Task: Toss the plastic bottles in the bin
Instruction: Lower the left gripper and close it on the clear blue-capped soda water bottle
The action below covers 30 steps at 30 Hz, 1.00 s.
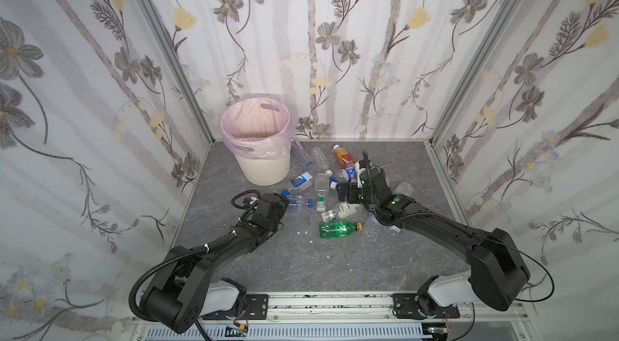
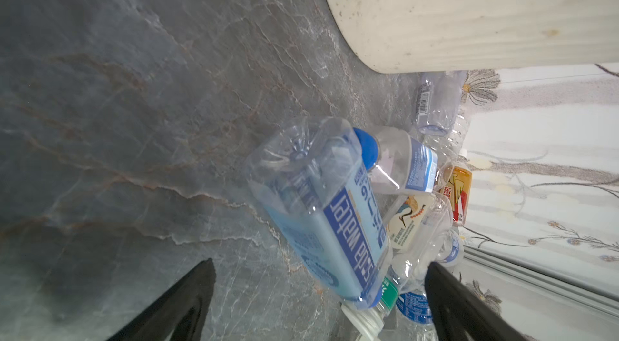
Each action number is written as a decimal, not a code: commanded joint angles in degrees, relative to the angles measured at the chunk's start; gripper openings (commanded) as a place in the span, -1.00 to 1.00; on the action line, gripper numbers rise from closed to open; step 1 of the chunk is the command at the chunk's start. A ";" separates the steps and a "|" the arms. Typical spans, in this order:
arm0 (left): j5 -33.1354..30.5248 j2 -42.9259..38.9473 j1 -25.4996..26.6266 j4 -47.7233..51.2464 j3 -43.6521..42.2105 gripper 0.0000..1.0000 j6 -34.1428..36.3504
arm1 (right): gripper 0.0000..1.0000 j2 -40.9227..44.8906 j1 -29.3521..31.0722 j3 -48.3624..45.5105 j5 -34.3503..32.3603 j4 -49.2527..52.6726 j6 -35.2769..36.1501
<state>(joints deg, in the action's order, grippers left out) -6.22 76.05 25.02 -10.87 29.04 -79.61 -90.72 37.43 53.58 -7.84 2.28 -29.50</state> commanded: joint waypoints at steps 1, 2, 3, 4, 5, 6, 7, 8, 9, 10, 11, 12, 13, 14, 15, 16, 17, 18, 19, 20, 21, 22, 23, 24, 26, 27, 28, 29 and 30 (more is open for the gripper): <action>4.98 3.06 -1.47 -2.18 2.19 1.00 -0.87 | 0.99 -0.26 0.03 0.56 -0.11 -2.45 0.18; 5.58 4.06 -1.89 -2.26 2.77 0.99 -0.90 | 0.99 -0.30 0.01 0.57 -0.20 -2.50 0.30; 6.22 5.28 -2.30 -2.44 3.52 0.99 -0.82 | 0.99 -0.29 0.03 0.61 -0.34 -2.62 0.51; 6.96 6.35 -2.57 -2.42 4.21 0.99 -0.81 | 0.99 -0.32 0.03 0.61 -0.49 -2.55 0.74; 7.70 7.33 -2.88 -2.48 4.84 0.98 -0.81 | 0.99 -0.26 0.01 0.66 -0.61 -2.54 0.85; 8.14 8.33 -3.03 -2.49 5.40 0.97 -0.81 | 0.99 -0.29 -0.01 0.73 -0.74 -2.55 1.04; 8.45 9.17 -3.14 -2.49 5.91 0.96 -1.01 | 0.99 -0.29 -0.03 0.73 -0.87 -2.64 1.20; 8.63 9.79 -3.34 -2.49 6.18 0.95 -1.42 | 0.99 -0.33 -0.05 0.73 -0.91 -2.61 1.23; 8.81 10.44 -3.52 -2.63 6.37 0.93 -2.00 | 0.99 -0.29 -0.15 0.72 -0.84 -2.68 1.42; 9.05 11.06 -3.67 -2.93 6.59 0.90 -2.14 | 0.99 -0.26 -0.12 0.73 -0.86 -2.80 1.54; 9.35 11.68 -3.74 -3.18 6.86 0.88 -2.18 | 0.99 -0.29 -0.20 0.73 -0.90 -2.74 1.72; 9.72 12.43 -3.89 -3.27 7.32 0.85 -2.08 | 0.99 -1.52 -0.25 0.73 -0.95 -2.79 1.81; 10.12 13.25 -4.06 -3.28 7.81 0.81 -1.86 | 0.99 -1.99 -0.25 0.78 -1.03 -2.81 1.87; 10.45 13.99 -4.24 -3.24 8.09 0.78 -1.69 | 0.99 -2.00 -0.32 0.83 -1.11 -2.81 1.94; 10.74 14.71 -4.43 -3.27 8.23 0.73 -1.75 | 0.99 -2.00 -0.31 0.82 -1.15 -2.81 2.09; 10.82 15.34 -4.58 -3.28 8.15 0.68 -1.76 | 0.99 -1.95 -0.42 0.82 -1.32 -2.82 2.19; 10.94 15.69 -4.69 -3.27 8.19 0.63 -1.46 | 0.99 -1.89 -0.47 0.82 -1.37 -2.81 2.18; 10.94 16.14 -4.79 -3.24 8.23 0.58 -1.01 | 0.99 -1.73 -0.49 0.82 -1.46 -2.81 2.29; 10.90 16.40 -4.84 -3.20 8.20 0.57 -0.59 | 0.99 -1.65 -0.60 0.84 -1.56 -2.88 2.48; 10.84 16.64 -4.89 -3.19 8.16 0.56 -0.29 | 0.99 -1.57 -0.58 0.84 -1.65 -2.81 2.52; 10.93 16.86 -4.94 -3.24 8.00 0.53 -0.17 | 0.99 -1.40 -0.65 0.82 -1.74 -2.81 2.67; 11.05 17.01 -5.10 -3.20 7.84 0.49 0.04 | 0.99 -1.40 -0.78 0.82 -1.83 -2.81 2.77; 11.21 17.07 -5.23 -3.19 7.67 0.46 0.26 | 0.99 -1.38 -0.85 0.84 -1.90 -2.81 2.85; 11.31 17.01 -5.39 -3.19 7.49 0.44 0.69 | 0.99 -1.34 -0.85 0.82 -1.92 -2.81 2.90; 11.25 16.35 -5.55 -3.19 6.73 0.37 1.08 | 0.99 -1.22 -0.98 0.87 -1.84 -2.86 2.88; 11.06 15.76 -5.59 -3.19 6.05 0.34 1.17 | 0.99 -1.08 -1.02 0.83 -1.82 -2.82 2.87; 10.72 15.21 -5.68 -3.19 5.31 0.32 1.21 | 0.99 -1.09 -1.02 0.84 -1.90 -2.86 2.91; 10.49 14.58 -5.72 -3.19 4.66 0.29 1.30 | 0.99 -1.06 -1.04 0.82 -1.92 -2.85 2.95; 10.20 13.87 -5.84 -3.19 3.87 0.25 1.24 | 0.99 -1.09 -1.08 0.76 -1.92 -2.85 2.97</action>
<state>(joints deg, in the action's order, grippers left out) 5.52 90.76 19.42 -18.48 34.41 -79.22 -92.12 36.47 54.08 -8.95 1.52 -26.65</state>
